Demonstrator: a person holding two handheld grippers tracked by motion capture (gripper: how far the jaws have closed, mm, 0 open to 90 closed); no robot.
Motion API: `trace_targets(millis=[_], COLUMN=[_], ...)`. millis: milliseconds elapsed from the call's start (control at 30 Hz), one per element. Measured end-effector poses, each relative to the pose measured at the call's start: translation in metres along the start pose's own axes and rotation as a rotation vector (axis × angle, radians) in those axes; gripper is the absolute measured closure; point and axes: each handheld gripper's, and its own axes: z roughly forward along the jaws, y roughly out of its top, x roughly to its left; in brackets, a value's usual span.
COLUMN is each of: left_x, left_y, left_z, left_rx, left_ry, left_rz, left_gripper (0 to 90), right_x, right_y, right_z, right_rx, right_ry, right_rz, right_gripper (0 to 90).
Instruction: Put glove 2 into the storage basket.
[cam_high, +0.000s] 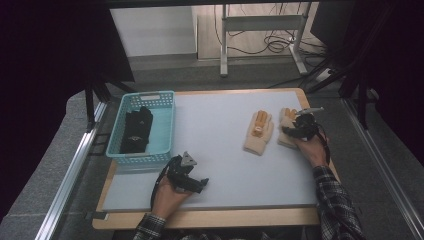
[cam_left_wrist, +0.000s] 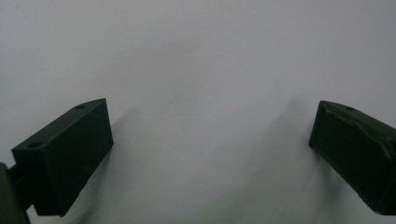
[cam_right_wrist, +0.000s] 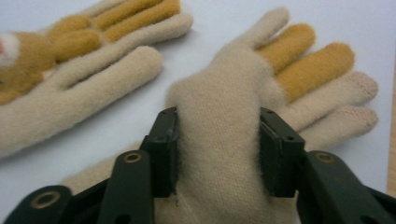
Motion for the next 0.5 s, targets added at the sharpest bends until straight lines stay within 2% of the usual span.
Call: trace_targets(millis=[133, 367, 500], left_x=[0.000, 0.000, 0.000], left_y=[0.000, 0.000, 0.000], left_z=[0.000, 0.000, 0.000], left_rx=[-0.001, 0.000, 0.000], left_ry=[0.001, 0.000, 0.000], left_rz=[0.004, 0.000, 0.000], left_gripper=[0.0, 0.0, 0.0], right_x=[-0.002, 0.005, 0.016], right_y=[-0.001, -0.002, -0.001], right_z=[-0.004, -0.030, -0.050], right_rx=[-0.006, -0.076, -0.115], right_ry=[0.032, 0.049, 0.067], right_rz=[0.050, 0.048, 0.031], right_gripper=[56.9, 57.2, 57.1])
